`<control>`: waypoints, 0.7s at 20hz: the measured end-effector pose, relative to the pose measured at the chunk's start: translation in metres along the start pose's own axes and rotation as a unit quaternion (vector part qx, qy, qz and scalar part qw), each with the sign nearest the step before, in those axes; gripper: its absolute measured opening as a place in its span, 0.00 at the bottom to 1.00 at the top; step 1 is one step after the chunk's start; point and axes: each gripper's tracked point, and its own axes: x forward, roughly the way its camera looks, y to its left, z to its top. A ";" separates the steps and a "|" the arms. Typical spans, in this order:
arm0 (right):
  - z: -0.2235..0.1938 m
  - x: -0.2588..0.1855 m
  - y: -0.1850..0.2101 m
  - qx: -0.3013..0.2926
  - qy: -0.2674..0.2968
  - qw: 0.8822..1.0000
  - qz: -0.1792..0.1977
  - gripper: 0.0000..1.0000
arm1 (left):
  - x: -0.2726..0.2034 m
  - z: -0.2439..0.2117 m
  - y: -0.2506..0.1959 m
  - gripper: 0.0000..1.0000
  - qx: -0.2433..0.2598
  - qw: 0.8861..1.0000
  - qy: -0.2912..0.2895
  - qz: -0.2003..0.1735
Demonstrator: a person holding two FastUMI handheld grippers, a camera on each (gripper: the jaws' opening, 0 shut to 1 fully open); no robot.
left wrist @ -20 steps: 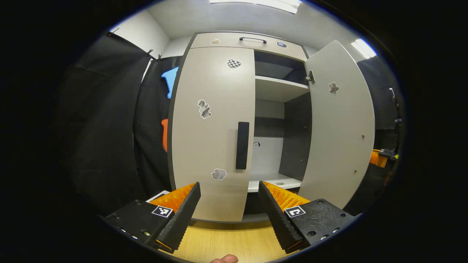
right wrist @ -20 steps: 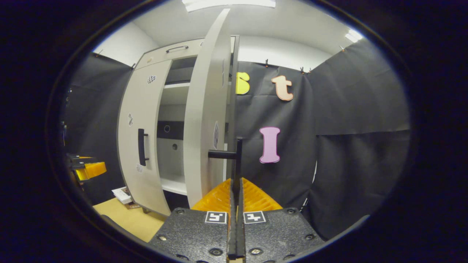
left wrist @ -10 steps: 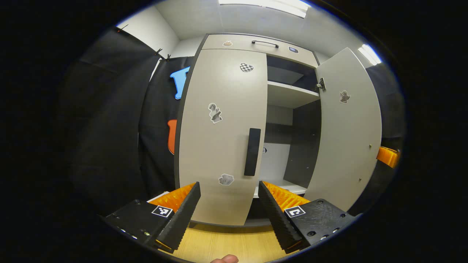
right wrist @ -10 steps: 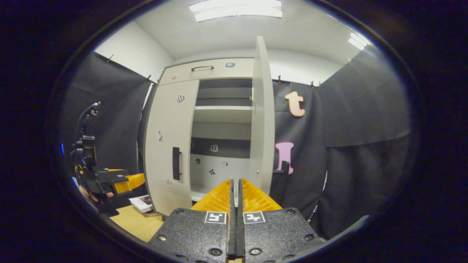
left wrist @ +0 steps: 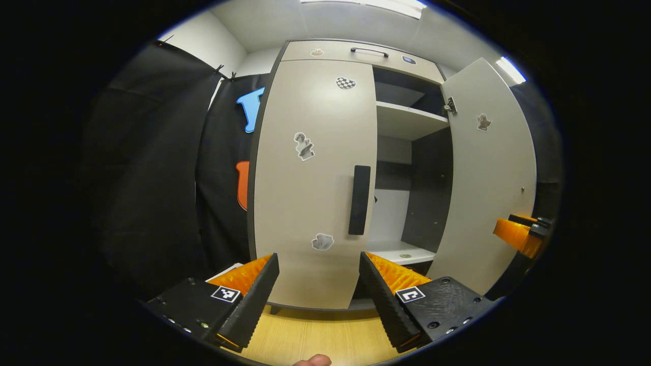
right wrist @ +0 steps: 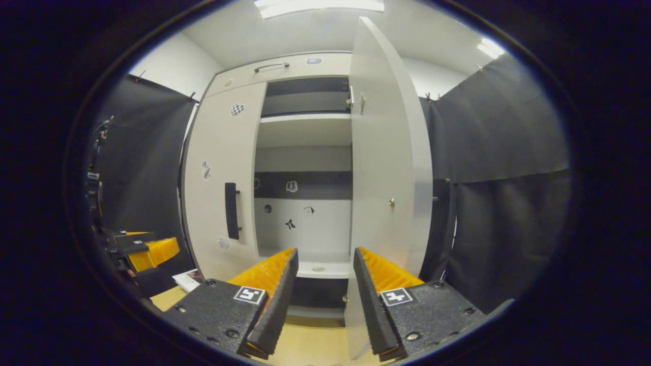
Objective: Open the right door of the double-door shoe cabinet with the right hand, and open the left door with the left hand.
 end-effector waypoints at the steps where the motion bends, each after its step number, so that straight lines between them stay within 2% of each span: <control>1: -0.002 0.001 0.001 -0.002 -0.001 1.000 0.001 0.70 | 0.007 0.006 -0.004 0.95 0.002 1.000 -0.001 -0.006; 8: -0.003 0.000 0.005 0.018 -0.001 1.000 0.013 0.73 | 0.086 0.037 -0.042 0.95 0.033 0.998 -0.030 -0.039; 14: -0.006 -0.007 0.000 0.018 0.002 1.000 0.019 0.71 | 0.147 0.041 -0.061 0.95 0.038 0.998 -0.028 -0.040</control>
